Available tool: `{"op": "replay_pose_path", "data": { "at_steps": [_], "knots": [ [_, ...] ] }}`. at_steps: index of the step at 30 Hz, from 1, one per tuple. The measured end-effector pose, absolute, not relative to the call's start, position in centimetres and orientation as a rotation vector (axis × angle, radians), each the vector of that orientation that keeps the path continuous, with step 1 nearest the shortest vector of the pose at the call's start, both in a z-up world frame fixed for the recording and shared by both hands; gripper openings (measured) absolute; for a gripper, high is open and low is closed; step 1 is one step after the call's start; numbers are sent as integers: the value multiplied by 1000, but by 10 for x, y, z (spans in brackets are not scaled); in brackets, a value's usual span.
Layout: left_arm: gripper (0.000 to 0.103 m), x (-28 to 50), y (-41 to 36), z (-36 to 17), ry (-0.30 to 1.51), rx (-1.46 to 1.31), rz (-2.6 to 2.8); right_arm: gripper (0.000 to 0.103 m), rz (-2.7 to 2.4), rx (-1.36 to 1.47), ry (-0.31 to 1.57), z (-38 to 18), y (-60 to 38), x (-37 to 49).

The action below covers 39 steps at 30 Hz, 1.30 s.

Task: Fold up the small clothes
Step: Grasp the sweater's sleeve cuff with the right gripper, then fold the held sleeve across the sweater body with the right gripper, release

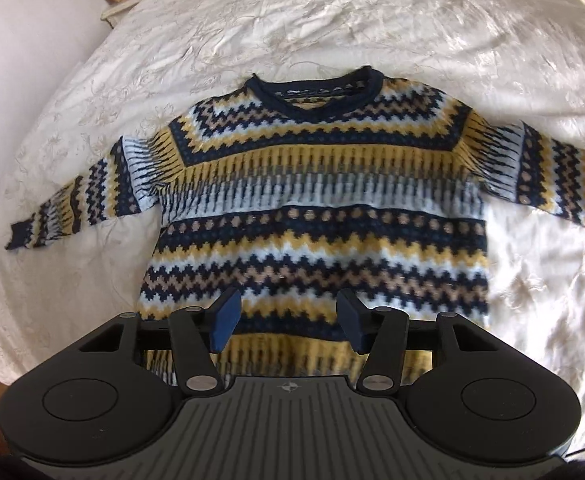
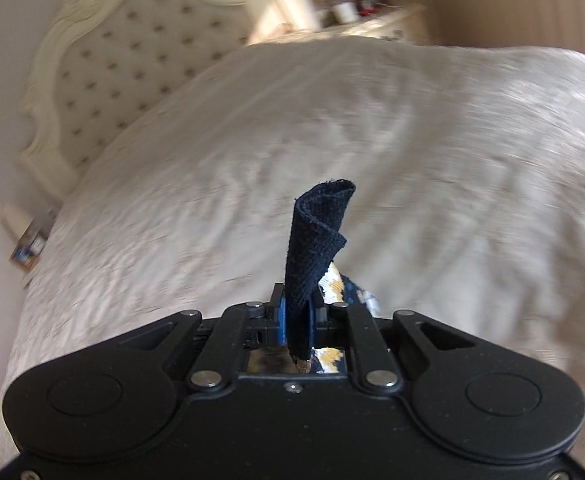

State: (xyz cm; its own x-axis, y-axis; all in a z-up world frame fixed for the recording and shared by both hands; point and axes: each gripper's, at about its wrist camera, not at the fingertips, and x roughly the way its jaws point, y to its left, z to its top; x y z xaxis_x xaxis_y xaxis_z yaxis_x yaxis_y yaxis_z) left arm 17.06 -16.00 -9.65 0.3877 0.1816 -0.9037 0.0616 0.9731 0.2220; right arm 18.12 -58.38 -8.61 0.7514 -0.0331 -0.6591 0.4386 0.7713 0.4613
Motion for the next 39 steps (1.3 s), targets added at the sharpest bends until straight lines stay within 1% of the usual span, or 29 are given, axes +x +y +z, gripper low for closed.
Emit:
{"op": "replay_pose_path", "data": {
  "at_steps": [6,10,13,18,21,23,24,25,26,27,28,29,33,39],
  "knots": [
    [52,181,-84,-103,1149,155,48,19,-151,533,648,-41,-477,231],
    [52,190,-20,-115,1172,117,52,20,-49,463,661,-30,-376,261],
    [52,192,28,-121,1153,120,85,20,55,411,704,-45,-294,292],
    [52,193,100,-123,1132,95,158,20,218,316,845,-98,-163,331],
    [51,194,131,-126,1134,85,172,20,267,251,938,-132,-109,345],
    [51,197,143,-130,1136,70,167,20,274,225,973,-149,-92,346],
    [51,198,148,-131,1139,62,161,23,271,208,982,-156,-85,347],
    [51,198,152,-133,1141,57,150,30,269,193,987,-161,-78,349],
    [51,200,156,-133,1141,53,136,33,264,184,984,-164,-72,348],
    [51,203,156,-134,1137,51,123,55,266,182,975,-166,-70,347],
    [51,205,158,-135,1129,49,111,72,273,187,963,-166,-72,344],
    [51,208,158,-135,1119,46,93,76,280,190,944,-161,-71,335],
    [51,228,154,-138,1092,38,13,76,266,139,915,-146,-73,318],
    [51,274,118,-147,1059,62,-110,76,109,148,935,-137,-133,290]
  ]
}}
